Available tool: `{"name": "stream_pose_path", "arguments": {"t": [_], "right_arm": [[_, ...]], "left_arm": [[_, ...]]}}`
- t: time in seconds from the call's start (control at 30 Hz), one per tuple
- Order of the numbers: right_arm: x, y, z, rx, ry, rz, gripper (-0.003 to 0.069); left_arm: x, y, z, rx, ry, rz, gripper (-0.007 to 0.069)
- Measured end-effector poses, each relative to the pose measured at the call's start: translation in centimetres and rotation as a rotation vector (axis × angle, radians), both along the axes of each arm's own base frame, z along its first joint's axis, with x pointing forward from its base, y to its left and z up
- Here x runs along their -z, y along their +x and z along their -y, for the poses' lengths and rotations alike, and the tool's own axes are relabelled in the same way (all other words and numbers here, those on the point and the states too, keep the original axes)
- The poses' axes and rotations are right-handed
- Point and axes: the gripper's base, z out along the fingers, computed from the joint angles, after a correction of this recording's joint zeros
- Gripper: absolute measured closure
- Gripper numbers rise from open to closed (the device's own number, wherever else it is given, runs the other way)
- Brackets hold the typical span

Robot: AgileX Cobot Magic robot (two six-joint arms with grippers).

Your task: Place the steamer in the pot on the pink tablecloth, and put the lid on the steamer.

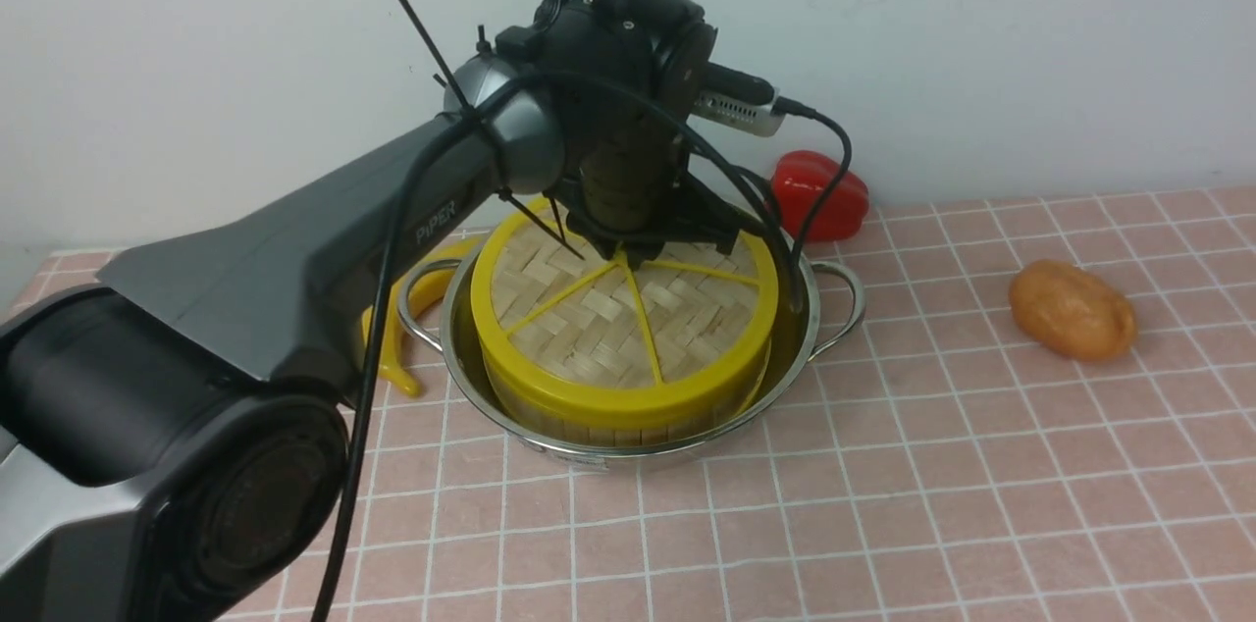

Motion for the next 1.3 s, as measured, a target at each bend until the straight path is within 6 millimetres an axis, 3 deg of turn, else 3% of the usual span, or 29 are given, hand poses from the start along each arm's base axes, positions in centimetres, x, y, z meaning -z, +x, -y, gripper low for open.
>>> {"name": "stream_pose_path", "arguments": {"t": [0.27, 0.43, 0.53, 0.67, 0.7, 0.83, 0.9, 0.93, 1.0, 1.1, 1.2, 1.3], "right_arm": [[0.0, 0.0, 0.0, 0.0, 0.0, 0.0, 0.0237], [0.0, 0.0, 0.0, 0.0, 0.0, 0.0, 0.0237], [0.0, 0.0, 0.0, 0.0, 0.0, 0.0, 0.0237], [0.0, 0.0, 0.1, 0.002, -0.01, 0.004, 0.0237], [0.0, 0.0, 0.1, 0.003, -0.013, 0.005, 0.0237], [-0.2, -0.3, 0.7, 0.019, -0.066, 0.041, 0.0237], [-0.3, -0.8, 1.0, 0.028, -0.079, 0.066, 0.0237], [-0.5, -1.7, 1.5, 0.043, -0.091, 0.1, 0.0237], [-0.7, -2.7, 2.1, 0.058, -0.099, 0.141, 0.0237], [-0.2, -4.4, 3.1, 0.09, -0.113, 0.255, 0.0237], [1.5, -5.1, 3.7, 0.106, -0.136, 0.31, 0.0237], [4.8, -5.1, 3.7, 0.102, -0.159, 0.309, 0.0237]], "left_arm": [[0.0, 0.1, 0.0, -0.001, 0.002, 0.0, 0.0491], [-1.1, 0.7, 0.4, 0.045, 0.003, 0.028, 0.0307], [-3.4, 1.0, 0.7, 0.09, -0.025, 0.091, 0.0172], [-8.4, -0.1, 0.4, 0.117, -0.1, 0.182, 0.0022], [-9.0, -0.3, 0.3, 0.119, -0.106, 0.193, 0.0018], [-16.1, -3.4, -1.5, 0.147, -0.168, 0.326, -0.0013], [-19.1, -5.0, -2.5, 0.16, -0.188, 0.384, 0.0005], [-22.2, -7.2, -4.0, 0.173, -0.204, 0.451, 0.0055], [-24.6, -9.2, -5.4, 0.173, -0.212, 0.505, 0.0105], [-27.9, -13.3, -8.4, 0.157, -0.199, 0.585, 0.0267], [-29.1, -16.9, -11.1, 0.144, -0.168, 0.616, 0.0442], [-28.3, -20.9, -13.7, 0.144, -0.145, 0.592, 0.0608]]}}
